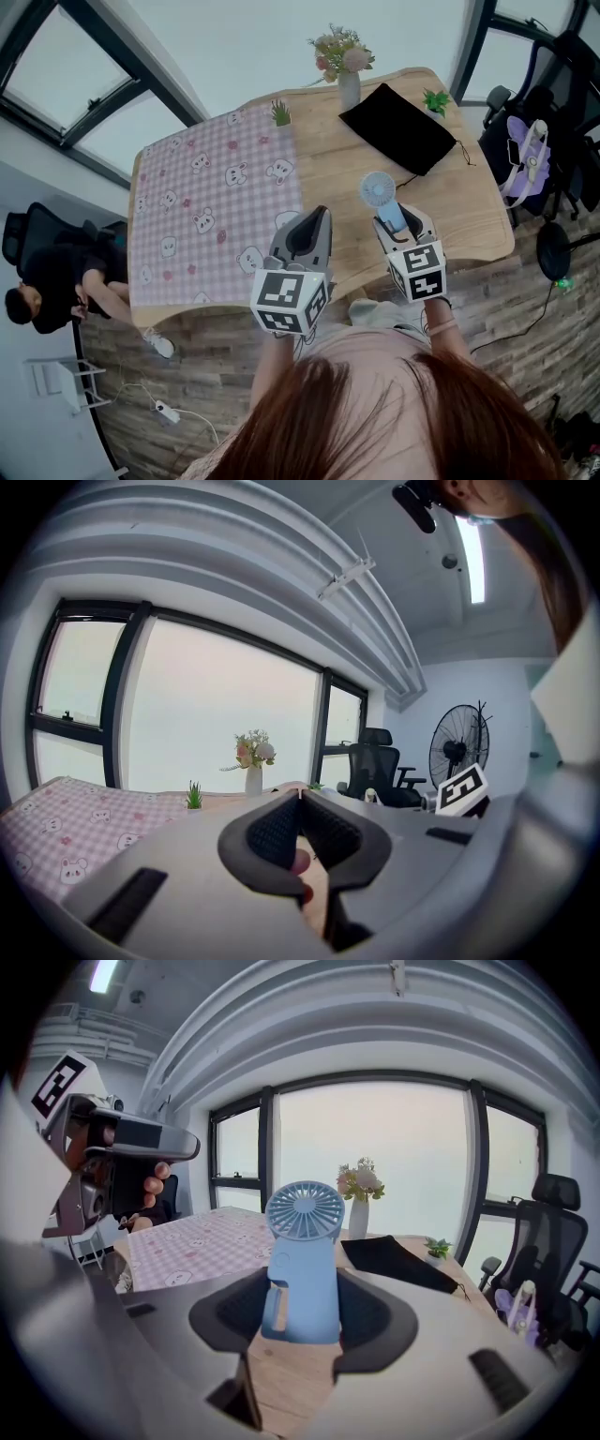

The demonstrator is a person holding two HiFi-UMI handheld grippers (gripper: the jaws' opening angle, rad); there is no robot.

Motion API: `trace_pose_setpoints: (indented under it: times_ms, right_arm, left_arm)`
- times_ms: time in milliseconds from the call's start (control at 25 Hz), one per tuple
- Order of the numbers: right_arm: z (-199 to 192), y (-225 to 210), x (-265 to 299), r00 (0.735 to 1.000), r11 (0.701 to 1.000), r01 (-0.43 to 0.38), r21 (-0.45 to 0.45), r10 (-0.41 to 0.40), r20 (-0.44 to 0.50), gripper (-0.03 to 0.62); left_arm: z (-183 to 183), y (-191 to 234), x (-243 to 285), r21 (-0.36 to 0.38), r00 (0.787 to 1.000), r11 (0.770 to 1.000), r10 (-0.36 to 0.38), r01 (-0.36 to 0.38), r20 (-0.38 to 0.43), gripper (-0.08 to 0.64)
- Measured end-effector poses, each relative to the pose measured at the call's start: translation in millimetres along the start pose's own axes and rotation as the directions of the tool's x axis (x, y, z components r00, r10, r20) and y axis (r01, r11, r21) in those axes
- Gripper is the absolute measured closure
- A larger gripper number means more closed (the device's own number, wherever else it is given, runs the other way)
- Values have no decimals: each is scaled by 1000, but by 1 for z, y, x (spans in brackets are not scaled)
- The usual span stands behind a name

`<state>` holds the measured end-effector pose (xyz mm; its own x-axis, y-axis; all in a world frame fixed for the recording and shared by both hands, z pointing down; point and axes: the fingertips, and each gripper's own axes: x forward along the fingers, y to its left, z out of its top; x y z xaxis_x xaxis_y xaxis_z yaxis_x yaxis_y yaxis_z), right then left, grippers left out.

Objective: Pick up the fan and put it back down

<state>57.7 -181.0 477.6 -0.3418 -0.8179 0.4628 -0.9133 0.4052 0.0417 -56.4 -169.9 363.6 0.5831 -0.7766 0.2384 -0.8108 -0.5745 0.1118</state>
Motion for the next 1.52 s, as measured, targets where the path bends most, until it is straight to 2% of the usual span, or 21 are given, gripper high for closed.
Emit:
trace_pose_setpoints:
  times_ms: [720, 1520]
  right_arm:
    - [39, 18, -48, 988, 999, 12, 40, -18, 152, 379]
    - [72, 40, -96, 955, 995, 1, 95, -29, 295, 379]
  left_arm:
    - [8, -12, -27, 35, 999, 999, -30, 29, 25, 546]
    - [8, -14, -65, 65, 998, 998, -31, 28, 47, 546]
